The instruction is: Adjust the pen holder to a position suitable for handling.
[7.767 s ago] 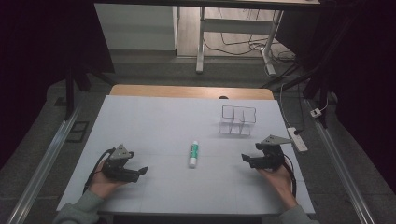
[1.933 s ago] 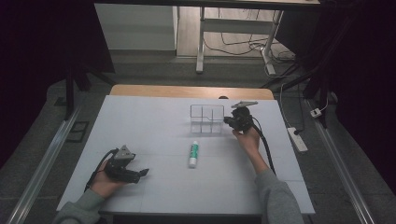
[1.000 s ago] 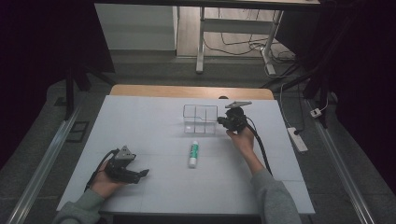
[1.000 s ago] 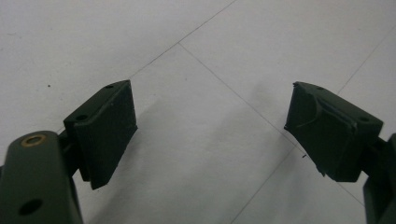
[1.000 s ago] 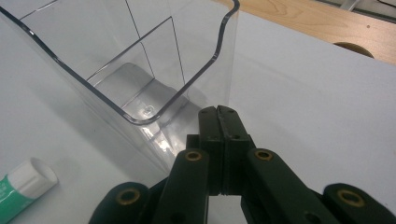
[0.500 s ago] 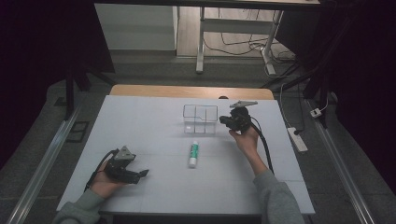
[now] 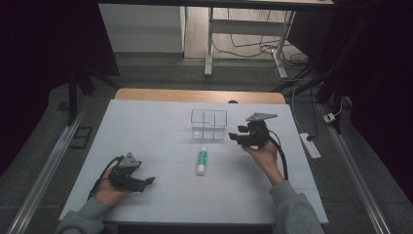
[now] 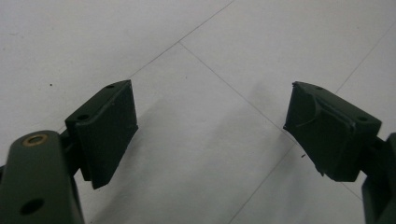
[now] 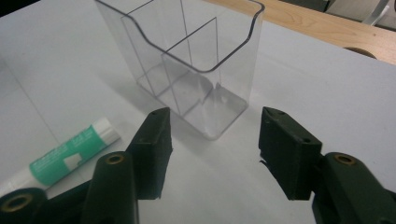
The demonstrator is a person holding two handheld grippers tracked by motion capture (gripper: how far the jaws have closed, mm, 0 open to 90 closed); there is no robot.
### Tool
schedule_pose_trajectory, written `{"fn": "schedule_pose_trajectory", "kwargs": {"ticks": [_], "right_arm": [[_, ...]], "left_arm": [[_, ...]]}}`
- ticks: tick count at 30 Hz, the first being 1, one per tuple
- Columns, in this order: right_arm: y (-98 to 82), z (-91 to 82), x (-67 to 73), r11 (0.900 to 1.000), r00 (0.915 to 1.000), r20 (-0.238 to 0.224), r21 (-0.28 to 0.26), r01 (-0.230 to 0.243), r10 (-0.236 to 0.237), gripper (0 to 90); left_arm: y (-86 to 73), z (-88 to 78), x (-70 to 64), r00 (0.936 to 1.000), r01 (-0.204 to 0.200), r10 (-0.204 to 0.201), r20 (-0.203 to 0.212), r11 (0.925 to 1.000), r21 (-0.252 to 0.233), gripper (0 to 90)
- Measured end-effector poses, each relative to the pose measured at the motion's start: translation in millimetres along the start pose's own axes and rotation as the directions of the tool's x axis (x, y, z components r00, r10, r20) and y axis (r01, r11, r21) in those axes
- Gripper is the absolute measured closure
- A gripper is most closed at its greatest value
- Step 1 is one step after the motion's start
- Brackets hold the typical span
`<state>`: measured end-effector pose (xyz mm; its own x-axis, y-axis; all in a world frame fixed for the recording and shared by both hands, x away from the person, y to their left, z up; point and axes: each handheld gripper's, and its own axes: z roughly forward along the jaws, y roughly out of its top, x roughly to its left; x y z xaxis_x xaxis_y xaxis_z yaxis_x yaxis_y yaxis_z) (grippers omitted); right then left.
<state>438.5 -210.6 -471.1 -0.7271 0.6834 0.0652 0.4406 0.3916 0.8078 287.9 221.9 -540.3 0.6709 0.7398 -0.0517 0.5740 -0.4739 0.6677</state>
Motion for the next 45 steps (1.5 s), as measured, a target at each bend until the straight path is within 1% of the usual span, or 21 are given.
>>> {"fn": "schedule_pose_trajectory", "kwargs": {"ticks": [1,3,7,14,17,22,24,26,27,29,31,32,33,34,35,36,40,41,42,43,45], "right_arm": [[-2.7,-5.0,1.9,1.000,1.0000,0.000,-0.009,0.001,-0.001,40.0],[-4.2,-7.1,2.9,1.000,1.0000,-0.009,-0.014,0.000,0.000,39.6],[-10.1,-14.2,8.3,1.000,0.9998,0.001,-0.010,0.019,-0.019,38.5],[-23.1,-20.2,15.3,1.000,0.9999,0.007,-0.004,0.014,-0.014,38.2],[-29.8,-23.8,18.9,1.000,0.9999,0.000,-0.011,0.016,-0.016,38.2],[-38.9,-35.9,25.6,0.998,0.9982,-0.033,-0.034,0.048,-0.049,37.1],[-40.2,-40.1,27.7,0.997,0.9962,-0.059,-0.047,0.061,-0.063,36.1],[-39.3,-41.7,30.4,0.996,0.9948,-0.065,-0.056,0.075,-0.079,35.7],[-38.1,-40.8,33.0,0.994,0.9924,-0.073,-0.055,0.096,-0.099,35.0],[-37.8,-39.3,34.1,0.993,0.9911,-0.079,-0.054,0.103,-0.107,34.7],[-36.6,-35.8,37.1,0.991,0.9872,-0.093,-0.028,0.127,-0.129,33.8],[-36.6,-35.8,37.1,0.991,0.9872,-0.093,-0.028,0.127,-0.129,33.8],[-35.7,-34.7,38.9,0.990,0.9838,-0.108,-0.029,0.141,-0.143,33.8],[-35.7,-34.7,38.9,0.990,0.9838,-0.108,-0.029,0.141,-0.143,33.8],[-34.3,-35.0,40.2,0.988,0.9803,-0.122,-0.026,0.153,-0.155,33.7],[-34.3,-35.0,40.2,0.988,0.9803,-0.122,-0.026,0.153,-0.155,33.7],[-29.6,-33.9,42.3,0.985,0.9736,-0.152,-0.011,0.171,-0.171,31.6],[-27.0,-34.8,44.2,0.983,0.9716,-0.151,-0.011,0.183,-0.183,31.3],[-27.0,-34.8,44.2,0.983,0.9716,-0.151,-0.011,0.183,-0.183,31.3],[-26.2,-35.1,45.2,0.983,0.9694,-0.166,-0.020,0.181,-0.182,31.3],[-24.9,-36.6,47.4,0.981,0.9670,-0.166,-0.025,0.192,-0.193,31.3]], "left_arm": [[0.0,0.0,0.1,1.0000,0.000,0.000,0.000,1.0000,0.000,16.4],[-0.1,-0.1,0.2,1.0000,-0.001,0.001,0.001,1.0000,0.000,16.4],[-0.2,-0.1,0.5,1.0000,0.001,-0.001,0.001,1.0000,0.000,16.4],[-0.2,-1.5,1.2,0.9999,0.011,-0.011,-0.005,0.9999,-0.006,16.4],[-0.1,-2.5,1.0,0.9999,0.015,-0.015,-0.007,0.9998,-0.014,16.4],[-0.1,-4.2,1.2,0.9997,0.021,-0.021,-0.011,0.9995,-0.025,16.3],[-0.1,-4.9,1.4,0.9996,0.023,-0.023,-0.013,0.9993,-0.031,16.3],[-0.1,-5.6,1.8,0.9996,0.025,-0.025,-0.013,0.9990,-0.036,16.4],[-0.1,-5.8,1.9,0.9995,0.026,-0.026,-0.015,0.9989,-0.039,16.4],[-0.2,-6.3,2.3,0.9996,0.025,-0.025,-0.014,0.9987,-0.044,16.4],[-0.1,-5.9,2.0,0.9996,0.025,-0.026,-0.013,0.9987,-0.043,16.4],[-0.1,-5.6,1.8,0.9997,0.023,-0.023,-0.011,0.9989,-0.042,16.4],[-0.1,-5.6,1.9,0.9998,0.018,-0.019,-0.010,0.9990,-0.042,16.4],[-0.1,-6.0,2.0,0.9998,0.015,-0.016,-0.009,0.9990,-0.041,16.4],[-0.1,-6.3,1.8,0.9998,0.017,-0.017,-0.009,0.9989,-0.044,16.4],[-0.1,-6.5,1.8,0.9998,0.018,-0.018,-0.009,0.9988,-0.046,16.4],[-0.2,-5.9,1.9,0.9999,0.013,-0.014,-0.007,0.9990,-0.043,16.3],[-0.1,-5.6,2.0,0.9999,0.013,-0.013,-0.005,0.9990,-0.043,16.4],[0.1,-5.3,2.1,0.9999,0.014,-0.014,-0.005,0.9990,-0.044,16.4],[0.2,-5.1,2.3,0.9999,0.014,-0.014,-0.004,0.9989,-0.045,16.4],[0.6,-5.0,2.9,0.9998,0.017,-0.017,-0.004,0.9987,-0.047,16.5]]}}
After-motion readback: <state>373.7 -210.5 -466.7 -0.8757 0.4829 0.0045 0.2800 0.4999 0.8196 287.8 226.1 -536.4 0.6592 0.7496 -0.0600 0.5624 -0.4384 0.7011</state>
